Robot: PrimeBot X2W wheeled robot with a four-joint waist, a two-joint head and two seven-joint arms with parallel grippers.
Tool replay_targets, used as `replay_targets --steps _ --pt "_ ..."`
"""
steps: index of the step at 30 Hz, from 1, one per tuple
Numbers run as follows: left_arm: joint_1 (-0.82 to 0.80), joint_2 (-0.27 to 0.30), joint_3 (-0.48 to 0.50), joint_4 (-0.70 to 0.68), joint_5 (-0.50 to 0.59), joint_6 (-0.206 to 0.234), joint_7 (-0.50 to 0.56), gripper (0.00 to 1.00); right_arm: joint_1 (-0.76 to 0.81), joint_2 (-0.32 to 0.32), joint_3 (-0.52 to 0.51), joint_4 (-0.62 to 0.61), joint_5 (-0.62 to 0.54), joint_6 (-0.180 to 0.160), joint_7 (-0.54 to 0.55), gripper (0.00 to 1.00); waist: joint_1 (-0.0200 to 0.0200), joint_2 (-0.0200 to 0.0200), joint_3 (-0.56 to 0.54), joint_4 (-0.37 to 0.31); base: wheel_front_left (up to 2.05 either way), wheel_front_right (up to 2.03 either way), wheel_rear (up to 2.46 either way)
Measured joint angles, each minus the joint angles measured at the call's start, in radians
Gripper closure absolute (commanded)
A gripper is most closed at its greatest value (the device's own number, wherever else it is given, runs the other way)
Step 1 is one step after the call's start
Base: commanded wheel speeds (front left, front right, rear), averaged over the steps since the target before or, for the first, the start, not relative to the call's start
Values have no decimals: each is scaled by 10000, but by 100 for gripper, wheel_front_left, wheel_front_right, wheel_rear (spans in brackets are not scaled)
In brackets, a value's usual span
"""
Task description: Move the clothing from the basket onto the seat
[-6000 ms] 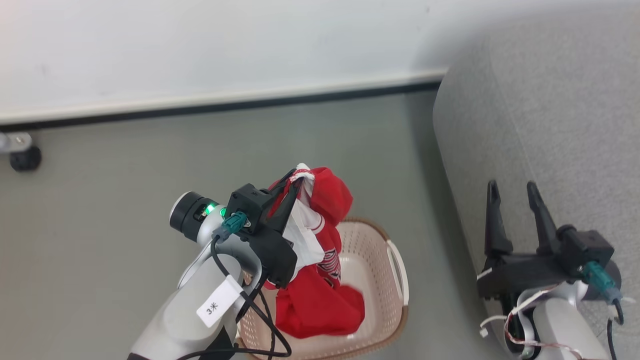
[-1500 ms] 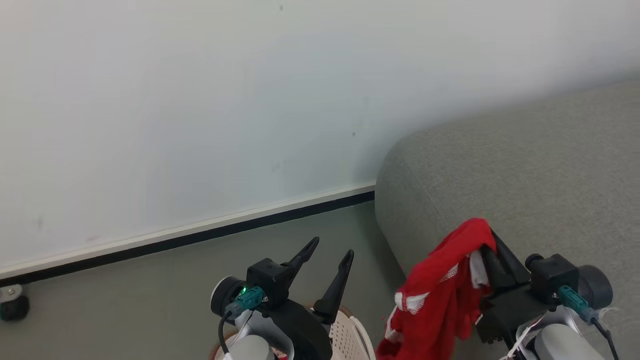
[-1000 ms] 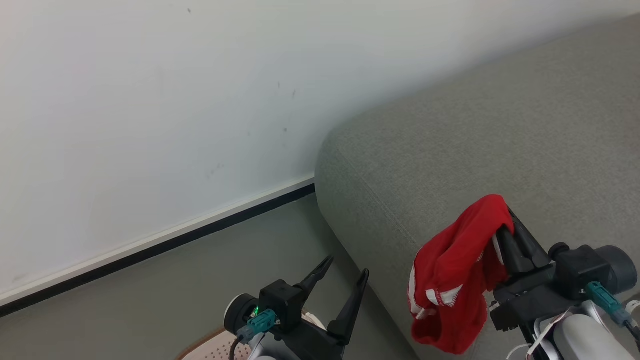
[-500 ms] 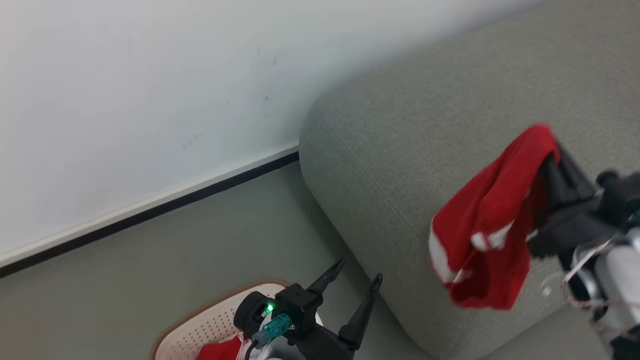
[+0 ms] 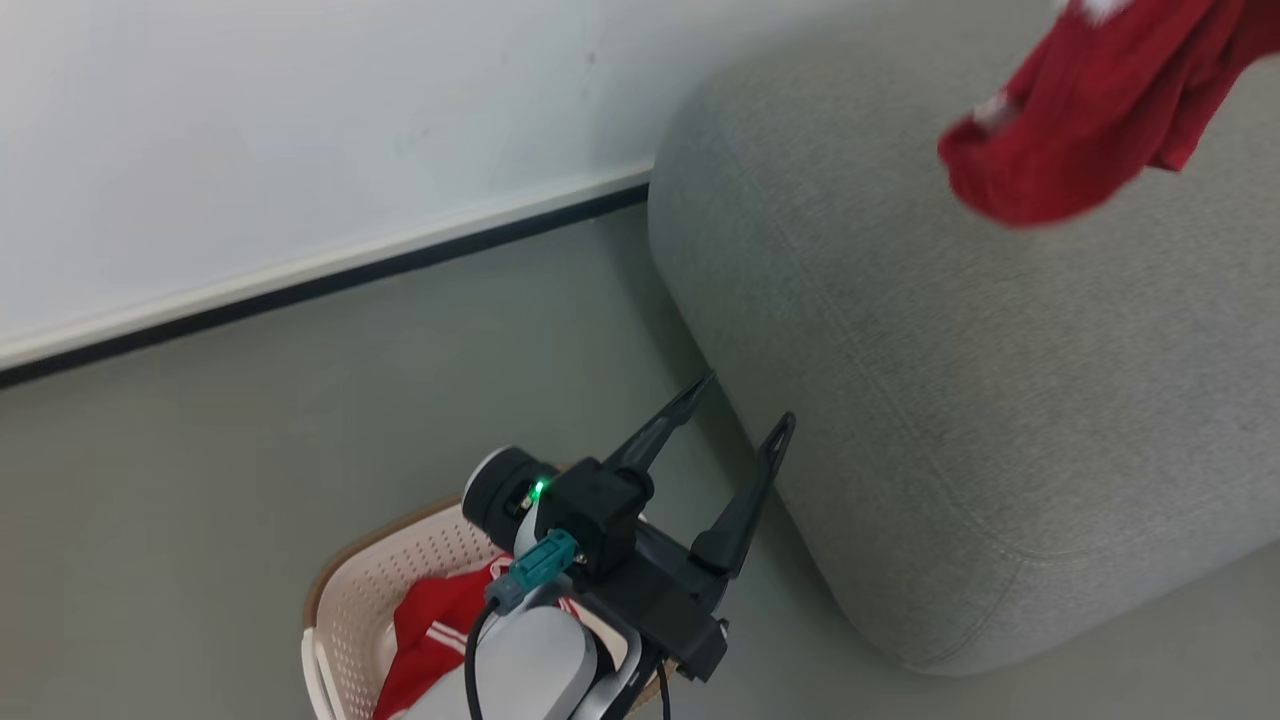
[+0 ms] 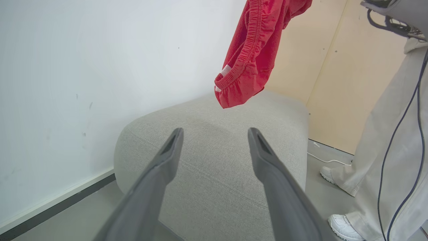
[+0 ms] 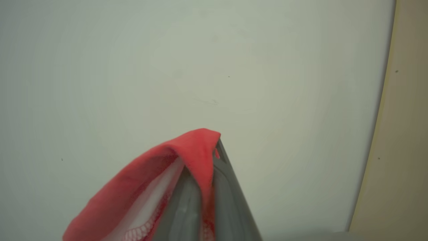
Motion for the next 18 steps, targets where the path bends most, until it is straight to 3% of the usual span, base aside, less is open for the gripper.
replay_targets --steps 9,18 --pt "-917 50 4 -913 485 2 326 0 -2073 -1254 -1127 2194 278 27 211 100 0 0 1204 786 0 0 0" --pt "-1266 418 115 -1243 663 96 619 0 -2910 -1636 -1283 3440 251 -79 121 100 0 1 2309 1464 0 0 0"
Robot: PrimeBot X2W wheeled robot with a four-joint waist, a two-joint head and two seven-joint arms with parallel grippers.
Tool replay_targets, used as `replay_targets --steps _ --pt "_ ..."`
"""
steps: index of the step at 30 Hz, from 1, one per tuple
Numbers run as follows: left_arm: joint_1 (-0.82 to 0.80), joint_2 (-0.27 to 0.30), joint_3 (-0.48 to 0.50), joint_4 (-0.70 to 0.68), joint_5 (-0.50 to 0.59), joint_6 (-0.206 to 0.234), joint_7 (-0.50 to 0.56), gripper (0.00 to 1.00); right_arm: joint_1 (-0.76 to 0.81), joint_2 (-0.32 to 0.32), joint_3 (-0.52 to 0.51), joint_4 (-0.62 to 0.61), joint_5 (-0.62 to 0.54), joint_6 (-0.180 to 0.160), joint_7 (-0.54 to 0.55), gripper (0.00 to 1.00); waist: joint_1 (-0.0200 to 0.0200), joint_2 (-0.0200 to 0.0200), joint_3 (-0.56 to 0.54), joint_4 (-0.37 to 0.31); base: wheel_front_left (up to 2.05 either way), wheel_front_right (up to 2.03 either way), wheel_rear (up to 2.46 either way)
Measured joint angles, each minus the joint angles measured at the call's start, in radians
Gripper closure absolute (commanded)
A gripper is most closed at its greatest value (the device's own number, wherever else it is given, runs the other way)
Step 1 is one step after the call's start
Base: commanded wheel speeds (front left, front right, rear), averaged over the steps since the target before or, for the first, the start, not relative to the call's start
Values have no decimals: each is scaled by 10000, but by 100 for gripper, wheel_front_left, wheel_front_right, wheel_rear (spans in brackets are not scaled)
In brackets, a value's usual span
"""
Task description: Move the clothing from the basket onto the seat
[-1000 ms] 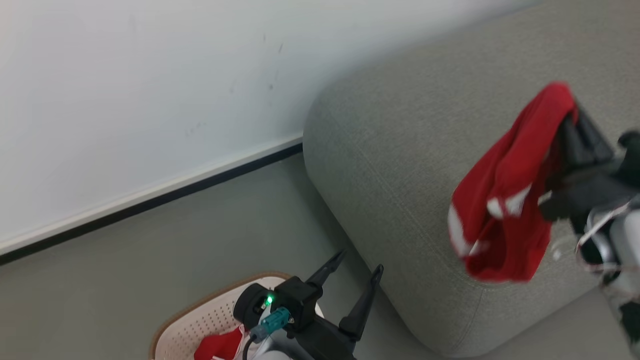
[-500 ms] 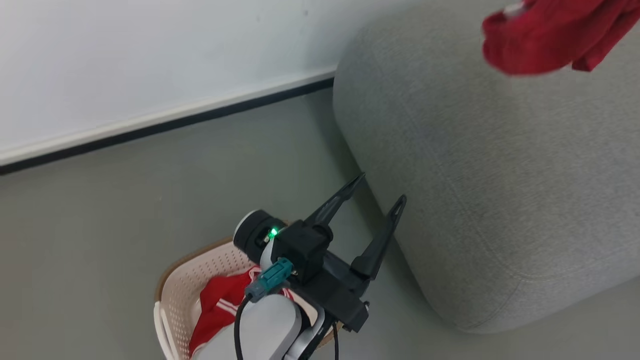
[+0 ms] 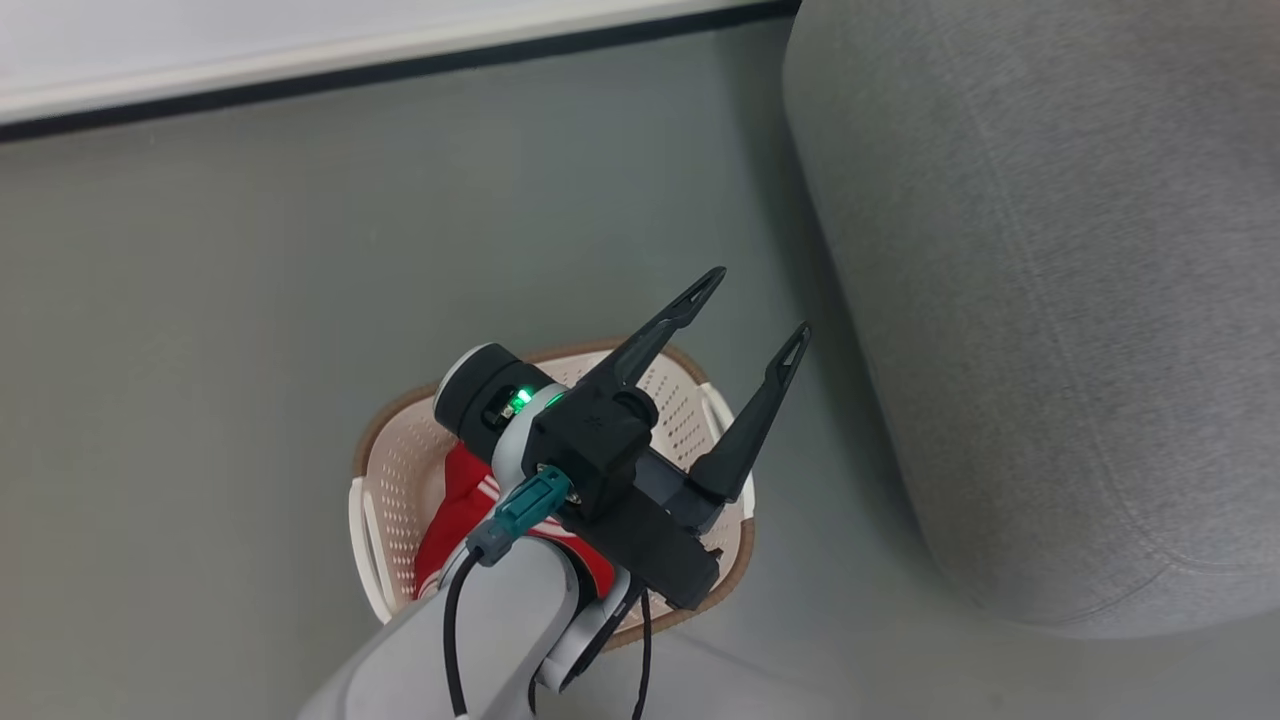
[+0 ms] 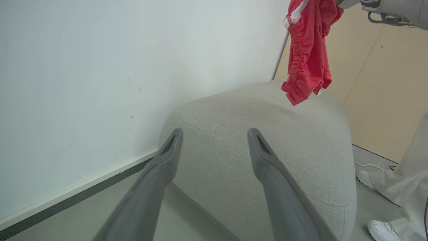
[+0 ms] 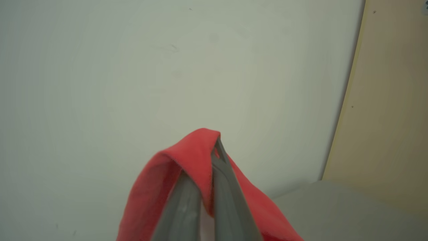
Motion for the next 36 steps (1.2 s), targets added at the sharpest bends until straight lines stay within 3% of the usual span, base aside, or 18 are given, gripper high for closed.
replay_targets --steps 12,25,36 --pt "-212 635 157 -343 368 128 443 0 -1127 554 157 1586 -155 -255 -895 100 0 0 1410 389 0 0 0" --pt "-247 708 142 -405 437 173 700 0 56 1195 219 3547 -90 -142 -1191 100 -2 -1 1902 40 0 0 0" --pt "-244 685 128 -351 435 213 777 0 431 1724 470 4328 -109 29 -1296 100 -2 -1 1874 -13 0 0 0"
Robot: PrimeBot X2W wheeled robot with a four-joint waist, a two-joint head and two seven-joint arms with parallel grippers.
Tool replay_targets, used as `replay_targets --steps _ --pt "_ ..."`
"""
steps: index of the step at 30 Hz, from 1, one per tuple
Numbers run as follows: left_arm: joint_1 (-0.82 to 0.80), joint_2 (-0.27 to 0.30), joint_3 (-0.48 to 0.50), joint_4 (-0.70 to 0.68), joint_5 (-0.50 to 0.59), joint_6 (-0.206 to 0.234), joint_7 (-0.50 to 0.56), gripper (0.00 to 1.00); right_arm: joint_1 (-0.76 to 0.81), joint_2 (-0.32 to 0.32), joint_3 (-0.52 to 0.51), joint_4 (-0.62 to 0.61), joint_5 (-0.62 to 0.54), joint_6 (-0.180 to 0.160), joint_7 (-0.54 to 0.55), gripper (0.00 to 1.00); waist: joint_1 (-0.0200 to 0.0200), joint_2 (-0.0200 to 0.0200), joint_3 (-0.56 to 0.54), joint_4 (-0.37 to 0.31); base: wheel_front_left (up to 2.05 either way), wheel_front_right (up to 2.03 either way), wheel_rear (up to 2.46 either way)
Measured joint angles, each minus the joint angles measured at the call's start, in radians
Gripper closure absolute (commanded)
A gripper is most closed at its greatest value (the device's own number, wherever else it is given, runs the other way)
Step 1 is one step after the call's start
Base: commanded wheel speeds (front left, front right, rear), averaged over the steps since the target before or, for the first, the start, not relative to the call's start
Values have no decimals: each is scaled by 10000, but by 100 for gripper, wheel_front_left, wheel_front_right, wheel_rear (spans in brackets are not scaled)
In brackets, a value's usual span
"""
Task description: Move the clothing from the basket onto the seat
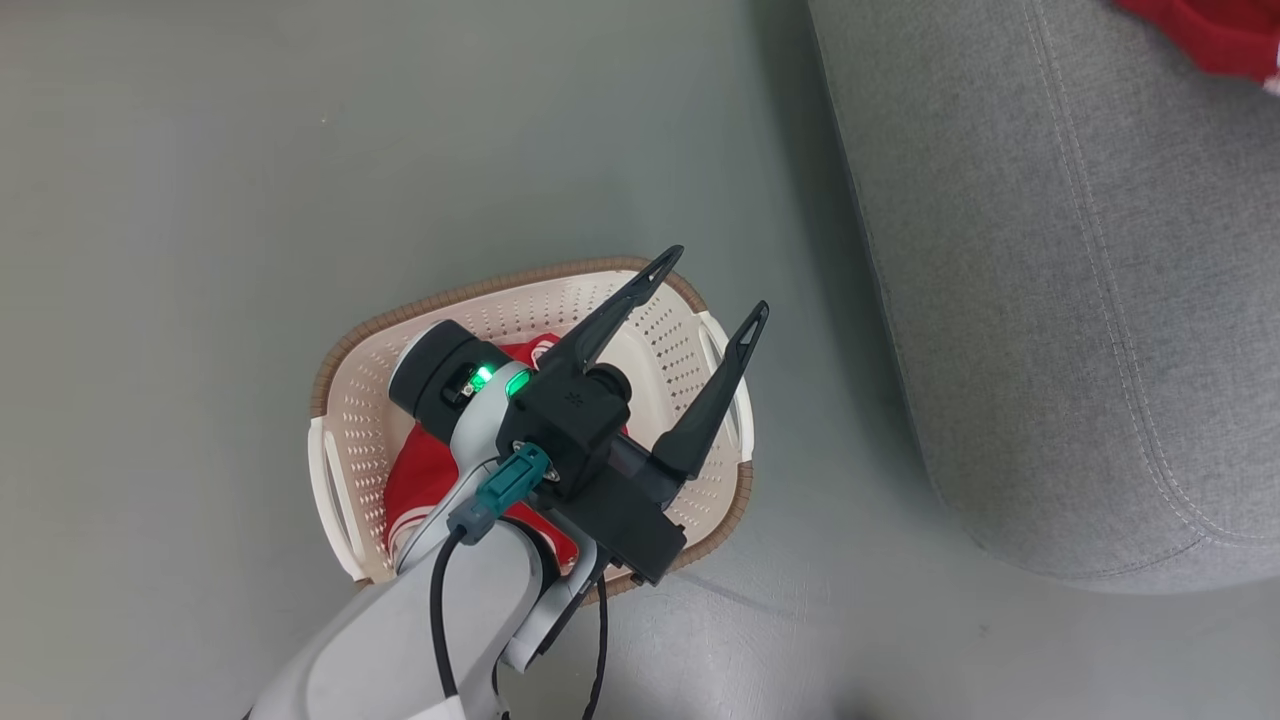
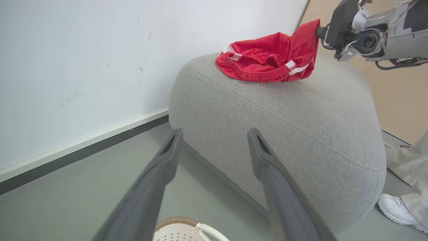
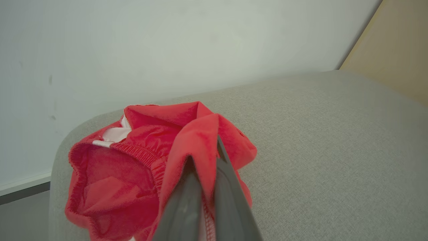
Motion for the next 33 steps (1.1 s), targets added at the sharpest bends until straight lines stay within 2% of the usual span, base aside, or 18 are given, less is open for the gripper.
replay_targets --steps 1,2,4,5,6,7,8,9,17,24,33 --pt "2 -8 -10 35 -2 0 0 0 66 56 33 75 -25 6 -23 100 0 0 -23 9 0 0 0" --pt "3 -10 -15 46 -2 0 0 0 135 92 73 148 -73 6 -23 93 0 0 -47 20 0 0 0" --pt "6 -35 -31 92 -10 0 -2 0 271 148 196 253 -142 90 -23 70 0 0 -103 48 0 0 0" --pt "12 -48 -35 98 -12 0 -2 0 321 184 245 324 -169 102 -23 67 -1 0 -135 61 0 0 0" --pt "19 -50 -36 102 -13 0 -4 0 342 226 288 407 -174 138 -23 55 0 0 -166 74 0 0 0" --pt "25 -50 -35 119 -19 0 -12 0 362 272 349 447 -207 167 -23 55 0 -1 -196 83 0 0 0" --pt "36 -54 -35 138 -40 0 -15 0 399 320 403 464 -261 173 -23 23 0 0 -229 91 0 0 0" --pt "58 -52 -31 146 -63 0 -17 0 453 362 445 477 -276 203 -23 0 0 0 -262 96 0 0 0" --pt "150 -56 27 345 -117 44 -184 0 746 497 688 564 -433 464 -38 0 0 0 -521 18 0 0 0" --pt "347 -56 157 598 -228 48 -372 0 1280 988 1009 499 -656 700 -115 0 0 -2 -790 -264 0 0 0" --pt "729 -157 322 1045 -581 52 -711 0 2183 1170 1375 102 -871 817 -125 0 -1 -2 -1459 -592 0 0 0"
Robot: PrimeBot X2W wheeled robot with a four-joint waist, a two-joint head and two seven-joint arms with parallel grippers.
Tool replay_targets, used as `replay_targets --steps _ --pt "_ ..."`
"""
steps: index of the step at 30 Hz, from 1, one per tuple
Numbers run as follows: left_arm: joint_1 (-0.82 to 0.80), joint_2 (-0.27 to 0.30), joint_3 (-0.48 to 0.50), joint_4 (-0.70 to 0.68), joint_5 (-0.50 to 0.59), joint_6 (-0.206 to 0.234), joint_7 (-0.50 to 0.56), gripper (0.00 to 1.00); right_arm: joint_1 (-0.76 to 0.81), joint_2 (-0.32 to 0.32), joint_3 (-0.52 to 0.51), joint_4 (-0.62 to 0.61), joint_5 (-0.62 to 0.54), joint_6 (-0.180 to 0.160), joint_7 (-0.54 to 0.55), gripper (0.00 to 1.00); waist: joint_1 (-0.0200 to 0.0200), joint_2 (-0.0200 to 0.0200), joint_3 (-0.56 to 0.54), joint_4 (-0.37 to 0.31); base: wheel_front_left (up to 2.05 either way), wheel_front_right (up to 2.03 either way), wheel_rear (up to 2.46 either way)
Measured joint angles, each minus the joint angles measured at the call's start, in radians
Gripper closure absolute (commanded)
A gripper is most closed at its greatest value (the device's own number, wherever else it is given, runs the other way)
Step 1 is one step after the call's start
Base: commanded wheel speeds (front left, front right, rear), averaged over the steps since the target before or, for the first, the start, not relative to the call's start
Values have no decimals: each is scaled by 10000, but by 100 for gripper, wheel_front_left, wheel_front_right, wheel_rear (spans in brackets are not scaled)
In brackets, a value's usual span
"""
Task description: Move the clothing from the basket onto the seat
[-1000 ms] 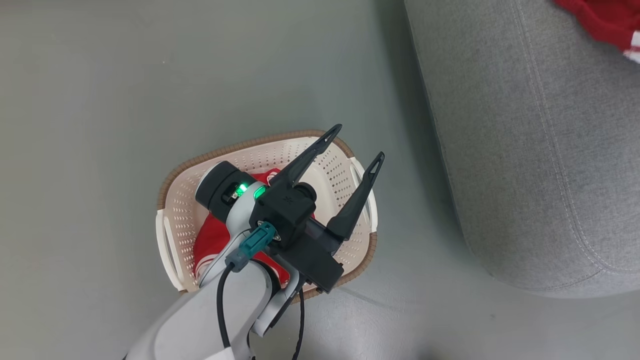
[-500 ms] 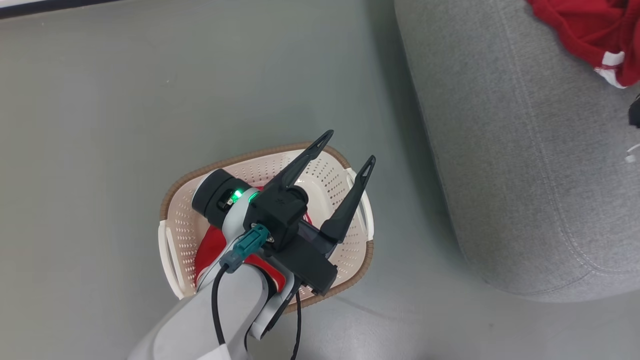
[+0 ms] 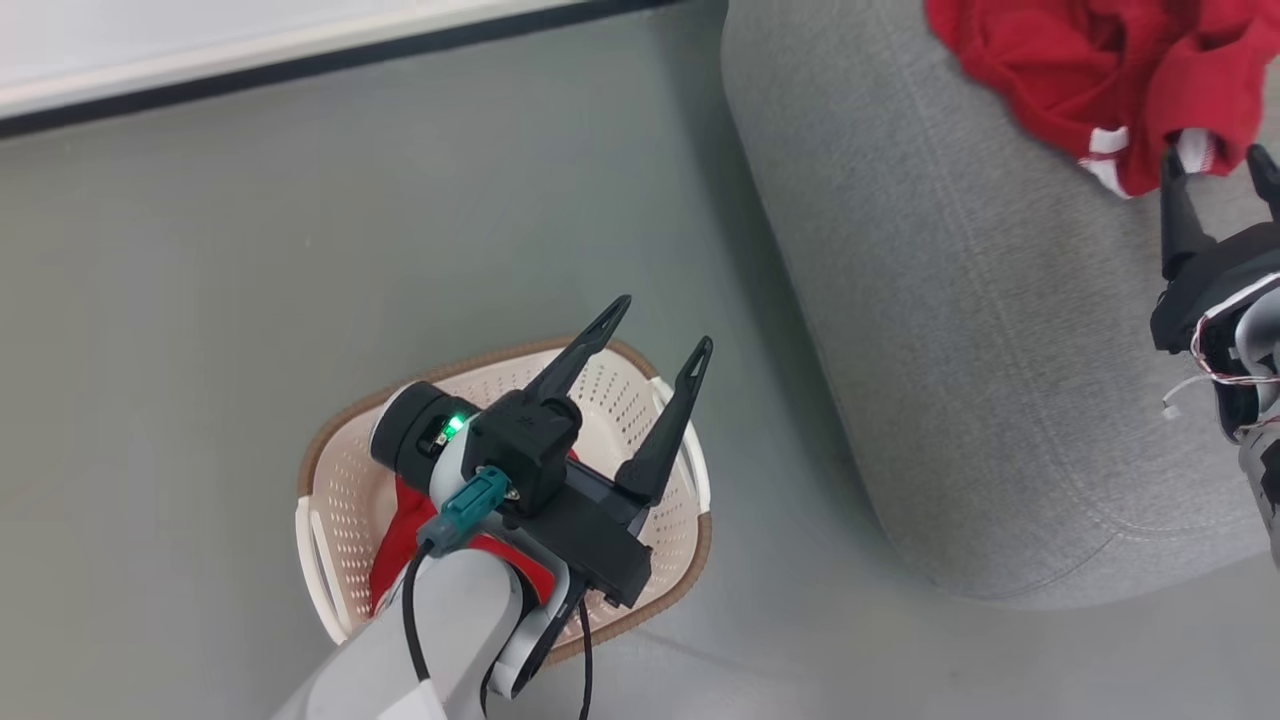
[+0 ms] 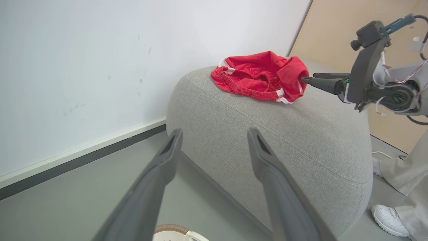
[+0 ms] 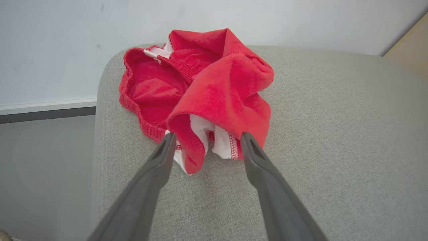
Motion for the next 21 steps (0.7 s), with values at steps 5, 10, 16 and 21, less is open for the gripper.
replay_targets --steps 5,10,16,21 --pt "22 -90 109 349 -132 -6 -209 0 349 -13 184 -510 -173 56 0 0 0 0 -481 -94 0 0 0" --pt "183 -213 232 662 -251 -8 -412 0 615 -38 274 -924 -270 69 0 0 -1 0 -920 -93 0 0 0" --pt "518 -226 464 1177 -380 -6 -625 0 931 23 378 -1570 -343 113 0 0 -1 -1 -1673 59 0 0 0" --pt "891 -132 805 1546 -688 17 -740 0 1411 215 485 -2080 -345 115 -2 0 -1 -1 -2341 303 0 0 0"
